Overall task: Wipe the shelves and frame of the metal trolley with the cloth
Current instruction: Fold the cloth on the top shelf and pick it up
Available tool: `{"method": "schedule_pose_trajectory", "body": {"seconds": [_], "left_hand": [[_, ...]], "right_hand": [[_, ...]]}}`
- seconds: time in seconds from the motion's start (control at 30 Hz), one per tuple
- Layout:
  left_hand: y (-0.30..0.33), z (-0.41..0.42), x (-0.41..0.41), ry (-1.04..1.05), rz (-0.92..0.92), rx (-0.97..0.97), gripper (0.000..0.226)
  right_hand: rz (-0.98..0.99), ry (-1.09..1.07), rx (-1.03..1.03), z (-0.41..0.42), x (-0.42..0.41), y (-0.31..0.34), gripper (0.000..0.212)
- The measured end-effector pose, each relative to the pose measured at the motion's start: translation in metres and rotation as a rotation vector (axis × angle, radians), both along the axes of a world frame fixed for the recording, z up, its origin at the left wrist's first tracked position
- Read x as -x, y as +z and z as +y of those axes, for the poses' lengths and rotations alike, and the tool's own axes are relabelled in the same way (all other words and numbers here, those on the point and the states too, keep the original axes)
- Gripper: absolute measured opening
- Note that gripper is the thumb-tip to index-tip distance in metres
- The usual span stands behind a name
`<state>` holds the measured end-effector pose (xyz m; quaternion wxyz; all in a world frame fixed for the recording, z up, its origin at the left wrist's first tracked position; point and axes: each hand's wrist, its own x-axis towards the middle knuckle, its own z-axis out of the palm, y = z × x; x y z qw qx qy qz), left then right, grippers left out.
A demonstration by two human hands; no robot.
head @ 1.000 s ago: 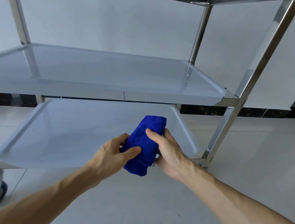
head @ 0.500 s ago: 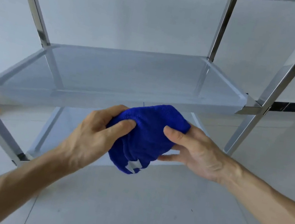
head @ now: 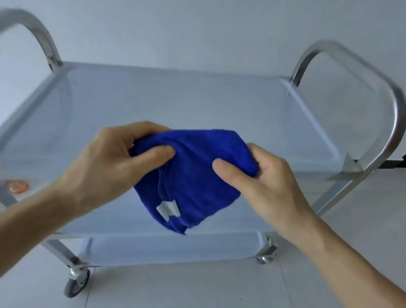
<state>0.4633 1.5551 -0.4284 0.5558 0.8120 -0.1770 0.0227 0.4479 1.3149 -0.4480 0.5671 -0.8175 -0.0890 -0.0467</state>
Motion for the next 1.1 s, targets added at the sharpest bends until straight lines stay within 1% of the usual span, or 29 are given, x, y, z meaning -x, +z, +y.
{"method": "schedule_pose_trajectory", "body": {"seconds": [0.03,0.1,0.13,0.17,0.23,0.3,0.37,0.4,0.43,0.47,0.5,0.53,0.6,0.7,0.8,1.1], "left_hand": [[0.014,0.003,-0.013,0.048,0.000,0.000,0.017],[0.031,0.009,-0.041,0.159,0.023,-0.013,0.018],[0.035,0.013,-0.053,0.221,0.046,-0.048,0.020],[0.036,0.019,-0.062,0.276,0.070,-0.109,0.023],[0.032,0.035,-0.071,0.344,0.082,-0.258,0.026],[0.022,0.056,-0.065,0.330,0.042,-0.414,0.031],[0.008,0.077,-0.053,0.211,0.037,-0.694,0.052],[0.000,0.087,-0.047,0.149,0.084,-0.846,0.065],[-0.008,0.096,-0.041,0.100,0.161,-0.973,0.073],[-0.016,0.102,-0.038,0.070,0.230,-1.061,0.076],[-0.024,0.105,-0.036,0.060,0.260,-1.105,0.073],[-0.029,0.107,-0.036,0.066,0.251,-1.121,0.069],[-0.032,0.106,-0.042,0.098,0.226,-1.113,0.061],[-0.031,0.104,-0.061,0.081,0.251,-1.108,0.054],[-0.036,0.106,-0.084,0.072,0.221,-1.122,0.053],[-0.040,0.102,-0.152,0.082,0.204,-1.073,0.052]], "right_hand": [[0.029,-0.040,-0.011,0.007,-0.014,0.015,0.040],[0.106,-0.090,-0.030,0.020,-0.041,0.038,0.030],[0.140,-0.099,0.002,0.023,-0.053,0.044,0.026],[0.161,-0.103,0.075,0.024,-0.061,0.046,0.027],[0.175,-0.091,0.287,0.017,-0.069,0.043,0.036],[0.180,-0.030,0.533,0.004,-0.066,0.034,0.049],[0.230,0.049,0.833,-0.011,-0.061,0.020,0.065],[0.283,0.079,0.968,-0.017,-0.059,0.014,0.071],[0.329,0.105,1.084,-0.022,-0.057,0.008,0.073],[0.343,0.124,1.184,-0.025,-0.056,0.003,0.072],[0.327,0.135,1.264,-0.026,-0.055,-0.001,0.070],[0.303,0.135,1.314,-0.025,-0.055,-0.004,0.066],[0.288,0.124,1.344,-0.024,-0.060,-0.007,0.062],[0.322,0.131,1.345,-0.026,-0.075,-0.004,0.062],[0.337,0.118,1.339,-0.026,-0.096,-0.005,0.062],[0.346,0.090,1.307,-0.031,-0.159,-0.008,0.062]]}}
